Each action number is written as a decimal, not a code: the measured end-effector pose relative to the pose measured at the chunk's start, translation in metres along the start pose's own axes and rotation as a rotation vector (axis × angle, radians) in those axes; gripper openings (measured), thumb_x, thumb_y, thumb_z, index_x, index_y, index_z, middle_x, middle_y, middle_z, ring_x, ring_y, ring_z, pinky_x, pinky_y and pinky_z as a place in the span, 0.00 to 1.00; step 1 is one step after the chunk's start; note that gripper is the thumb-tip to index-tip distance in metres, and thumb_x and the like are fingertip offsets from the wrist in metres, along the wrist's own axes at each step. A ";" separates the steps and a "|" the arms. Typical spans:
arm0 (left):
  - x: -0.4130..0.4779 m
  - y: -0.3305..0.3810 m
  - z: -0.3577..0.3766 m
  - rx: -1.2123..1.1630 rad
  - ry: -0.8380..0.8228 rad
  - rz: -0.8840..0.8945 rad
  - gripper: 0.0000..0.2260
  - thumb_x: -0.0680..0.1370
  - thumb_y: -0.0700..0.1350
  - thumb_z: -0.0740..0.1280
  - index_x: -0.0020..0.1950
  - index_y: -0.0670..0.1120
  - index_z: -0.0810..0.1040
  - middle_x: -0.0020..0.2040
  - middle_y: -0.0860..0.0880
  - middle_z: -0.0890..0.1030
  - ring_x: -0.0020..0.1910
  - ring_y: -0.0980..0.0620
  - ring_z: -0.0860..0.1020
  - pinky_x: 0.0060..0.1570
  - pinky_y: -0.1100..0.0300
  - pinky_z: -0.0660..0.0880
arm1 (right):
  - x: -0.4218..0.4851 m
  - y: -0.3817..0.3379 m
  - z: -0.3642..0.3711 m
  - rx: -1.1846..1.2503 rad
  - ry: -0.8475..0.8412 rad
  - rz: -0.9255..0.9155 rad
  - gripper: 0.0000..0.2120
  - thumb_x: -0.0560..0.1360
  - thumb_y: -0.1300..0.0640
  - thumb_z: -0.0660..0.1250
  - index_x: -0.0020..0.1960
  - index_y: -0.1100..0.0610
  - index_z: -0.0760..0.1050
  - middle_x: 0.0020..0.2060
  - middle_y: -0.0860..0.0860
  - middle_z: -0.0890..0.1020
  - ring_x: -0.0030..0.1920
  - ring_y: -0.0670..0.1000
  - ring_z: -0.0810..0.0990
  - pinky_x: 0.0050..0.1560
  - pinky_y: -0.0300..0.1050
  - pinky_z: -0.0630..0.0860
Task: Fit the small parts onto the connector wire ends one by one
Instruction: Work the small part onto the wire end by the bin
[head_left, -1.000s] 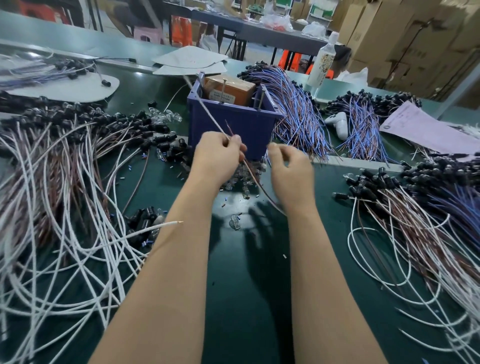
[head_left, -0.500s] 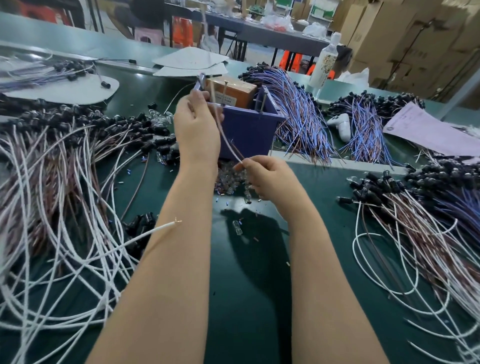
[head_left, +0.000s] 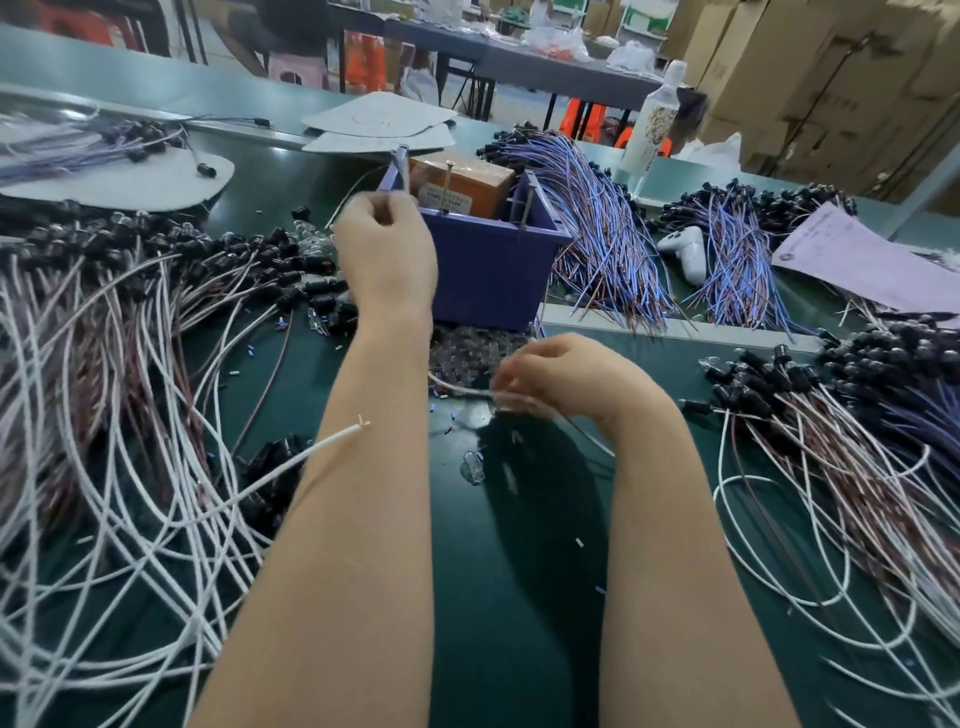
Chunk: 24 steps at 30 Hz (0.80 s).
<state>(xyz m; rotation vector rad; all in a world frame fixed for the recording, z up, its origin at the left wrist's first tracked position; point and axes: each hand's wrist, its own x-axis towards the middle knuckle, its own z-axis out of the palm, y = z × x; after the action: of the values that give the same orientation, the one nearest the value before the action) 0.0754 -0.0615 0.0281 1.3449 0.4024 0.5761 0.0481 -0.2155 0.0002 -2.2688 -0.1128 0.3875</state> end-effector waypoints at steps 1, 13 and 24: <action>-0.003 -0.005 0.000 0.078 -0.019 0.007 0.07 0.80 0.44 0.60 0.43 0.46 0.73 0.39 0.45 0.77 0.35 0.52 0.69 0.42 0.47 0.72 | 0.003 -0.002 0.001 0.039 0.172 -0.031 0.13 0.77 0.59 0.60 0.37 0.53 0.79 0.34 0.50 0.83 0.37 0.48 0.79 0.43 0.42 0.76; -0.009 -0.022 0.001 0.263 -0.095 0.105 0.11 0.82 0.45 0.59 0.38 0.50 0.69 0.28 0.53 0.77 0.34 0.54 0.76 0.43 0.60 0.70 | 0.035 -0.032 0.030 0.487 0.696 -0.198 0.11 0.79 0.63 0.56 0.60 0.57 0.69 0.33 0.50 0.80 0.39 0.51 0.75 0.48 0.52 0.75; -0.008 -0.021 0.003 0.291 -0.123 0.117 0.09 0.81 0.45 0.60 0.42 0.47 0.74 0.26 0.53 0.77 0.30 0.62 0.74 0.40 0.64 0.69 | 0.030 -0.034 0.033 0.433 0.714 -0.247 0.09 0.76 0.64 0.59 0.52 0.53 0.71 0.32 0.48 0.81 0.32 0.44 0.73 0.44 0.46 0.73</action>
<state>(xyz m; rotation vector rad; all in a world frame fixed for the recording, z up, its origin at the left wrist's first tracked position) 0.0747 -0.0713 0.0075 1.6828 0.3163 0.5422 0.0678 -0.1629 -0.0027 -1.8103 0.0574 -0.4915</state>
